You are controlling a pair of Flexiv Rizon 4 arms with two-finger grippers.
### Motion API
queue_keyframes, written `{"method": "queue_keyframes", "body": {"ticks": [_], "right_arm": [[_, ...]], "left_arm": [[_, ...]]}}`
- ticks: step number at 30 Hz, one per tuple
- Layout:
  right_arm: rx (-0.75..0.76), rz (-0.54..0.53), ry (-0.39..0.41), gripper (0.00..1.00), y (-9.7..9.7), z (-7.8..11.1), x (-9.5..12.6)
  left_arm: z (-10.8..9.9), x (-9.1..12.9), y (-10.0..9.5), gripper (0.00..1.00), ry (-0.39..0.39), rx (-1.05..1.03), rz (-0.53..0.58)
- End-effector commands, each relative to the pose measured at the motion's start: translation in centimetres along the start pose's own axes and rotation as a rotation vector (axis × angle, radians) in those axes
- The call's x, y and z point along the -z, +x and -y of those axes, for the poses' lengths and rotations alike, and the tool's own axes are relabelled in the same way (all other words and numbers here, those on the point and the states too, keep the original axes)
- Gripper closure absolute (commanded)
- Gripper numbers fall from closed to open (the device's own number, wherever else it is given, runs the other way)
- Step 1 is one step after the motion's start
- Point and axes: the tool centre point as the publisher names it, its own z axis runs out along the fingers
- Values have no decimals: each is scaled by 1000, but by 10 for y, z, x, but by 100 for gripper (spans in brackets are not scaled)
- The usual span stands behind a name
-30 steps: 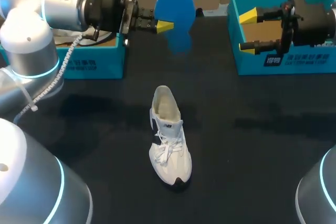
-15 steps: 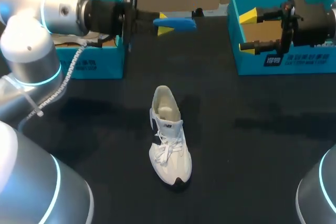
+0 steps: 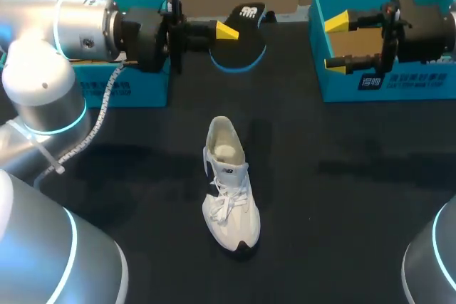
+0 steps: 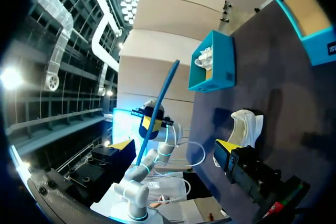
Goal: Take the shoe out of the shoebox, open the shoe tongue, remove and reinsert the insole, then place the shoe into the shoebox
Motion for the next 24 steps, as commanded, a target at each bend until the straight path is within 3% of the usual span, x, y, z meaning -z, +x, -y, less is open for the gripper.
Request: {"method": "queue_keyframes", "body": {"ticks": [1,10,16,24], "right_arm": [[0,0,-1,0,0,-1,-2],[0,0,-1,0,0,-1,-2],[0,0,-1,0,0,-1,-2],[0,0,-1,0,0,-1,-2]], "left_arm": [[2,-1,6,100,-44,-224,36],[-21,-1,31,100,-42,-190,-31],[-32,0,43,100,-100,-185,-23],[-36,-1,43,100,-102,-178,-6]]}}
